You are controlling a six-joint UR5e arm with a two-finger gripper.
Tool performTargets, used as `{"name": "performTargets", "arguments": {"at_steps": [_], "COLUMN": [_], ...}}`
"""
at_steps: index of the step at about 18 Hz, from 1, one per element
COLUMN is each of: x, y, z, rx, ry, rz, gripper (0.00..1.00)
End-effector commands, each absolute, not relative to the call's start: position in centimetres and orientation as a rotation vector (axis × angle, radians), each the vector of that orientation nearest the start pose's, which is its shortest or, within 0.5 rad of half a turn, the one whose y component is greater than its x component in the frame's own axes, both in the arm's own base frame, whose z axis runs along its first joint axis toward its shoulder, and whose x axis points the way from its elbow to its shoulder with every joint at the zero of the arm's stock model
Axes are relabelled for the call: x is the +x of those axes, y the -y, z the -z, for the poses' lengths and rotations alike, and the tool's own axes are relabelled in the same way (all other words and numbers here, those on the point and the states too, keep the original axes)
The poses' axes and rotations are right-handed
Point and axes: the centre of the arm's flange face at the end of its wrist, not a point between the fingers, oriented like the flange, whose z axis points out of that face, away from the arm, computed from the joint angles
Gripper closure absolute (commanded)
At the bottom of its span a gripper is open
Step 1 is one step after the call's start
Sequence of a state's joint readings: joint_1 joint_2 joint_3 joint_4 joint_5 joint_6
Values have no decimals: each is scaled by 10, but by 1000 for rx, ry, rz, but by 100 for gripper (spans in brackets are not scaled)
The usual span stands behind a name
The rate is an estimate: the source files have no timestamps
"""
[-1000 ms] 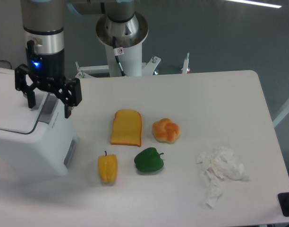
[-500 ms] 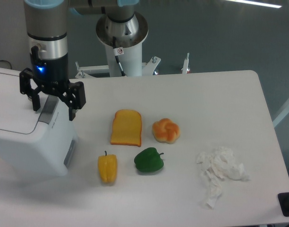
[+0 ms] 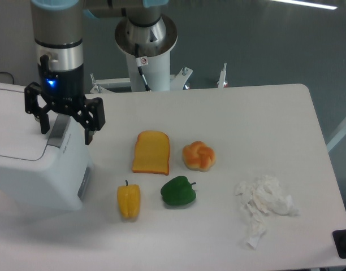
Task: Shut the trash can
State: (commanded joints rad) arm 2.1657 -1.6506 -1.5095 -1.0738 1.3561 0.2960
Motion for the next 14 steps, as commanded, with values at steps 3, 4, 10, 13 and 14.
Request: {"name": "performTargets", "arguments": {"at_steps": [3, 4, 10, 13, 14], "x": [-239, -262, -398, -441, -455], "y": [-529, -521, -486, -472, -463], "z": [-539, -534, -460, -428, -419], "rx": [-2599, -2615, -2741, -2794, -2813], "ry": [355, 300, 126, -36, -48], "rz": [-85, -123, -182, -193, -193], "gripper": [0, 0, 0, 0, 0]}}
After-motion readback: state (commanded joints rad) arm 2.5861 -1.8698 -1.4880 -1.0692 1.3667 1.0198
